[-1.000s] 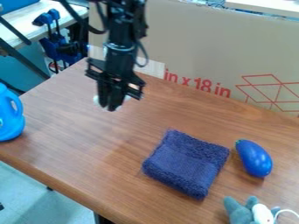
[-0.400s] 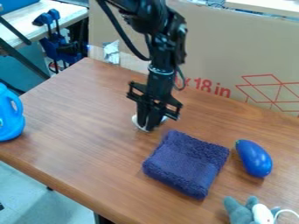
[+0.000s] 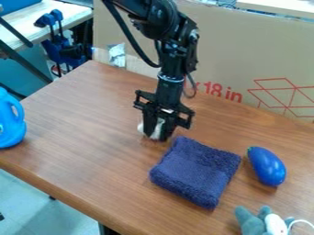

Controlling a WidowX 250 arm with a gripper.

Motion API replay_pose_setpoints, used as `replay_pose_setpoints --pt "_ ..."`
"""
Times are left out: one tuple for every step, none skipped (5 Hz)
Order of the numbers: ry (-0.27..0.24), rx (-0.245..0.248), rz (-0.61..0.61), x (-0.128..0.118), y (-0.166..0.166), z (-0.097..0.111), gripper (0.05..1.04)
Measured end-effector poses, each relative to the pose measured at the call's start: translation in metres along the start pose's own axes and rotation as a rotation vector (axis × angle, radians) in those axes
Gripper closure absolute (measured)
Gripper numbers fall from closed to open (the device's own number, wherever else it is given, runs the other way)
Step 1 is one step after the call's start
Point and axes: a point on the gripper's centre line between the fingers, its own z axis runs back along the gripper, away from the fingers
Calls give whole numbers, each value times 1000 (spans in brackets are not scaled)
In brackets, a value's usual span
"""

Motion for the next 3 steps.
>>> replay_pose_setpoints --pt "-108 11 120 -5 -1 19 201" --pt "-243 6 138 2 -4 50 67" --pt "-253 53 118 -6 -12 65 72"
